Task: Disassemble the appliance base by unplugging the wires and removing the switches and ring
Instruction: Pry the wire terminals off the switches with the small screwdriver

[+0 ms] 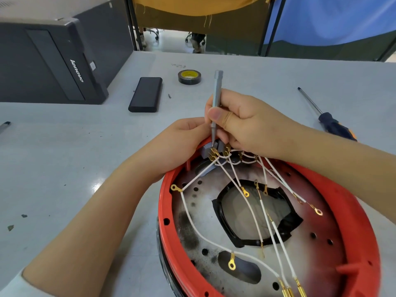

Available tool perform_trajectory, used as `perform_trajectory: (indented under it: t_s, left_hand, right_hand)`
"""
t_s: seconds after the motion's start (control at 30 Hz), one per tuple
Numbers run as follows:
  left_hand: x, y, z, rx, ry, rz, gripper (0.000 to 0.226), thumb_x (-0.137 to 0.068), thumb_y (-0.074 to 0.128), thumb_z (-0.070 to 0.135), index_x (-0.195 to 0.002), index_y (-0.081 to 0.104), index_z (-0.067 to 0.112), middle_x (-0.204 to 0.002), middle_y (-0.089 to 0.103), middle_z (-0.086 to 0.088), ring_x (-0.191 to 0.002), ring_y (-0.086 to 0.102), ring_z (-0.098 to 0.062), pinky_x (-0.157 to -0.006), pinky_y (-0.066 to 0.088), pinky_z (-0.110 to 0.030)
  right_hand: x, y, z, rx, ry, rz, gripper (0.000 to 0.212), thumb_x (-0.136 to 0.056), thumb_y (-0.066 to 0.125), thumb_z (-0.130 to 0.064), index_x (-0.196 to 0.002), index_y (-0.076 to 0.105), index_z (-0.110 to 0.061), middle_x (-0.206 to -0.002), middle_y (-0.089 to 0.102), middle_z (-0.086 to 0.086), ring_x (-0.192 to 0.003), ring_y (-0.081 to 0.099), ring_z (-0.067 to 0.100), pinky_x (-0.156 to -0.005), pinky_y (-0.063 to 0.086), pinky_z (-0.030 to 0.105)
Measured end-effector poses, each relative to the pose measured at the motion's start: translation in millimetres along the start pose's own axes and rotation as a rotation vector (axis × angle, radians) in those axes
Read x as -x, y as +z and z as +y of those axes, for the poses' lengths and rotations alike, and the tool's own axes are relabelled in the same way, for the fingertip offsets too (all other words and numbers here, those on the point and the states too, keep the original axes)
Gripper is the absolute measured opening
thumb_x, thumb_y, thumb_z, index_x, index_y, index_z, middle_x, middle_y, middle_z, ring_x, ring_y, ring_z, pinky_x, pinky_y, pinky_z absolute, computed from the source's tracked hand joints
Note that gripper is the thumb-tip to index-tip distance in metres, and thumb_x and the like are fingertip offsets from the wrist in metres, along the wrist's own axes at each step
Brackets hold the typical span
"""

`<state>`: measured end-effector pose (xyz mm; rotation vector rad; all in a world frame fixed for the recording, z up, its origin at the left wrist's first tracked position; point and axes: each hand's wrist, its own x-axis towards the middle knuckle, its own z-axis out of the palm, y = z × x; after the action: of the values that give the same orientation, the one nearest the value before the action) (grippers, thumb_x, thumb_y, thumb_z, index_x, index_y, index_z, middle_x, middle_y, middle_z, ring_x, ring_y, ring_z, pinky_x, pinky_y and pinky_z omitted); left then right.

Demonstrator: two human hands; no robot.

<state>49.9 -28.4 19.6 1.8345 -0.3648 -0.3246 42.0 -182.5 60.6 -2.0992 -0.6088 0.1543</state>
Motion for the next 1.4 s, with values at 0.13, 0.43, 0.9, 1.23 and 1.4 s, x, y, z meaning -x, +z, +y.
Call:
perform_trajectory:
  t_s: [0.13, 0.43, 0.9, 1.23, 1.4]
  left_hand:
    - [1, 0, 0, 0.016, -0.012, 0.042, 0.036, -0.099, 0.042, 0.027, -0.079, 0.07, 0.017, -0.077, 0.072, -0.001, -0.067, 0.062, -0.004, -0.06, 0.048, -0.007]
    - [-1, 0, 0, -0.022, 0.007, 0.038, 0.033, -0.099, 0.041, 0.027, -0.081, 0.068, 0.02, -0.087, 0.068, -0.013, -0.073, 0.059, -0.007, -0.064, 0.046, -0.007]
    - [3, 2, 7, 0.027, -0.009, 0.028, 0.039, -0.099, 0.041, 0.021, -0.076, 0.072, 0.019, -0.083, 0.071, -0.009, -0.073, 0.06, -0.009, -0.063, 0.047, -0.007]
    - [6, 4, 14, 0.015, -0.056, 0.085, 0.032, -0.097, 0.044, 0.013, -0.071, 0.062, 0.016, -0.048, 0.059, 0.015, -0.045, 0.053, 0.007, -0.045, 0.038, -0.003]
    - [3, 3, 10, 0.017, -0.051, 0.054, 0.036, -0.099, 0.043, 0.022, -0.074, 0.068, 0.021, -0.063, 0.067, 0.011, -0.058, 0.059, 0.003, -0.055, 0.044, -0.006]
  right_hand:
    - [-5, 1, -5, 0.071, -0.065, -0.034, 0.019, -0.101, 0.043, -0.016, -0.084, 0.05, -0.022, -0.051, 0.054, -0.023, -0.047, 0.051, -0.007, -0.049, 0.038, 0.007]
    - [-2, 6, 10, -0.053, -0.13, 0.052, 0.02, -0.101, 0.04, -0.012, -0.084, 0.049, -0.018, -0.055, 0.046, -0.009, -0.047, 0.041, 0.003, -0.05, 0.037, 0.011]
    - [-3, 7, 8, -0.053, -0.104, 0.046, 0.023, -0.101, 0.04, -0.011, -0.082, 0.048, -0.021, -0.049, 0.051, -0.021, -0.046, 0.048, -0.003, -0.049, 0.038, 0.007]
    - [-18, 6, 2, 0.09, 0.013, 0.02, 0.024, -0.1, 0.046, -0.023, -0.079, 0.056, -0.02, -0.045, 0.049, -0.016, -0.044, 0.047, -0.001, -0.055, 0.037, 0.018]
    - [-12, 8, 5, 0.081, -0.026, 0.039, 0.024, -0.102, 0.041, -0.02, -0.08, 0.05, -0.021, -0.043, 0.049, -0.023, -0.044, 0.048, -0.004, -0.052, 0.033, 0.013]
